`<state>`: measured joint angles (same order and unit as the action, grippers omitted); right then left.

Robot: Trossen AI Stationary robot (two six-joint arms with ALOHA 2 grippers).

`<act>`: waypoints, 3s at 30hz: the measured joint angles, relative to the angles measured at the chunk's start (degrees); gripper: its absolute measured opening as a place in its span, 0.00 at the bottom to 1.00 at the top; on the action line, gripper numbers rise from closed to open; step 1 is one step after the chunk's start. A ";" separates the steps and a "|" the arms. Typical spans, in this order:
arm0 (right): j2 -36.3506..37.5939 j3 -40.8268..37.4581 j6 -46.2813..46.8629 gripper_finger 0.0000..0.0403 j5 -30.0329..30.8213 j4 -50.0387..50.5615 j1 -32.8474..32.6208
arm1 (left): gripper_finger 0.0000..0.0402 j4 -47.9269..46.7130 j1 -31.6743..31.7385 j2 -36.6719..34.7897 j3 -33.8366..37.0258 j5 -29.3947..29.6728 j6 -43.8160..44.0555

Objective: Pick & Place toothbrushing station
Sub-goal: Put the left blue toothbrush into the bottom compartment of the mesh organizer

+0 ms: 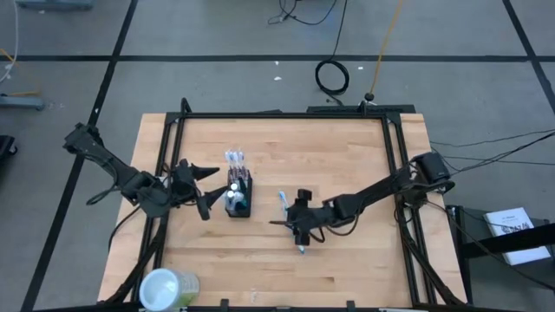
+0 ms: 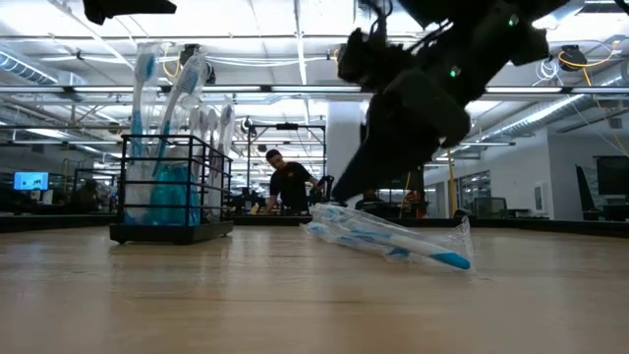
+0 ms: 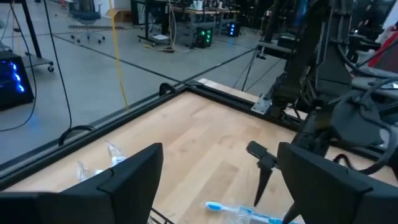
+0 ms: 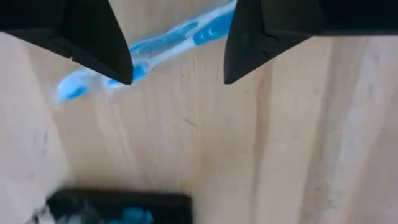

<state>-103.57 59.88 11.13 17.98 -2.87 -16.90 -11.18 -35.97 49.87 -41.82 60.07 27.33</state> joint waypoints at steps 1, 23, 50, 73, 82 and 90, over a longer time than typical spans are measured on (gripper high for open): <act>-0.75 0.00 1.72 0.62 0.16 -0.07 -0.09 | 0.79 -0.23 0.00 0.00 0.00 -0.02 0.02; -3.23 0.07 14.72 0.49 1.53 1.88 1.57 | 0.80 -0.50 1.55 6.39 0.00 -0.15 1.89; -2.31 -1.04 6.20 0.02 -3.25 0.75 3.80 | 0.77 -0.68 2.01 6.49 0.00 -0.17 2.54; 18.89 -7.25 -20.57 0.00 -12.48 -33.04 8.36 | 0.77 29.78 10.74 18.47 0.00 -18.58 -26.87; 18.91 -8.09 -23.02 0.00 -16.80 -43.83 8.70 | 0.77 46.52 13.87 24.55 -0.04 -29.91 -32.55; 18.91 -8.09 -23.40 0.00 -16.81 -46.40 8.70 | 0.77 55.13 18.67 30.13 -0.02 -37.58 -30.62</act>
<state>-84.66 51.79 -12.27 1.17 -49.27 -8.21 43.94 -17.30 79.99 -41.85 22.50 -3.29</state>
